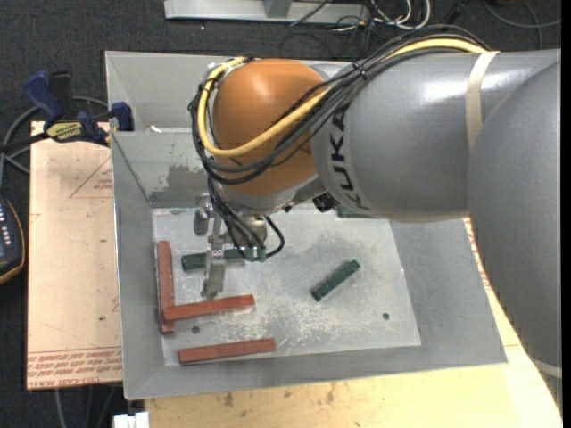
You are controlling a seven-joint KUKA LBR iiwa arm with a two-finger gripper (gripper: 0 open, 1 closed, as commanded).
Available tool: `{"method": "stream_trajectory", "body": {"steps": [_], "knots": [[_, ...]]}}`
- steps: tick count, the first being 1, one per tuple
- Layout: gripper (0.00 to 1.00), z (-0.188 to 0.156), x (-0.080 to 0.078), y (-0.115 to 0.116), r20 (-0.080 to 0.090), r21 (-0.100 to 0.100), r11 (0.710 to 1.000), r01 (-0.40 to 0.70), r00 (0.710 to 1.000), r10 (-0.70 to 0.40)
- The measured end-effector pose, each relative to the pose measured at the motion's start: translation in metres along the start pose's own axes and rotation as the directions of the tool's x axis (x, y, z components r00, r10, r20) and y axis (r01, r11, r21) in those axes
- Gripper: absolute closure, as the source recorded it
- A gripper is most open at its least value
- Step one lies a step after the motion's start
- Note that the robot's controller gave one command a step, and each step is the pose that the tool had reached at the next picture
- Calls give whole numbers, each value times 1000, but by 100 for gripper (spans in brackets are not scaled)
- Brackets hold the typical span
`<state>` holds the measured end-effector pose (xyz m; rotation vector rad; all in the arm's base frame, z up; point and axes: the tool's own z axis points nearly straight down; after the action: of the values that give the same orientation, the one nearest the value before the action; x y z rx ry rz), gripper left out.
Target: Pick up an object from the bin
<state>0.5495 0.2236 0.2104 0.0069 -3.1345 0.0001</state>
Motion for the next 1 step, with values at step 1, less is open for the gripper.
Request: {"method": "stream_trajectory", "body": {"steps": [1], "knots": [[0, 124, -26, -48, 2, 1, 1000, -2, 1000, 2]]}}
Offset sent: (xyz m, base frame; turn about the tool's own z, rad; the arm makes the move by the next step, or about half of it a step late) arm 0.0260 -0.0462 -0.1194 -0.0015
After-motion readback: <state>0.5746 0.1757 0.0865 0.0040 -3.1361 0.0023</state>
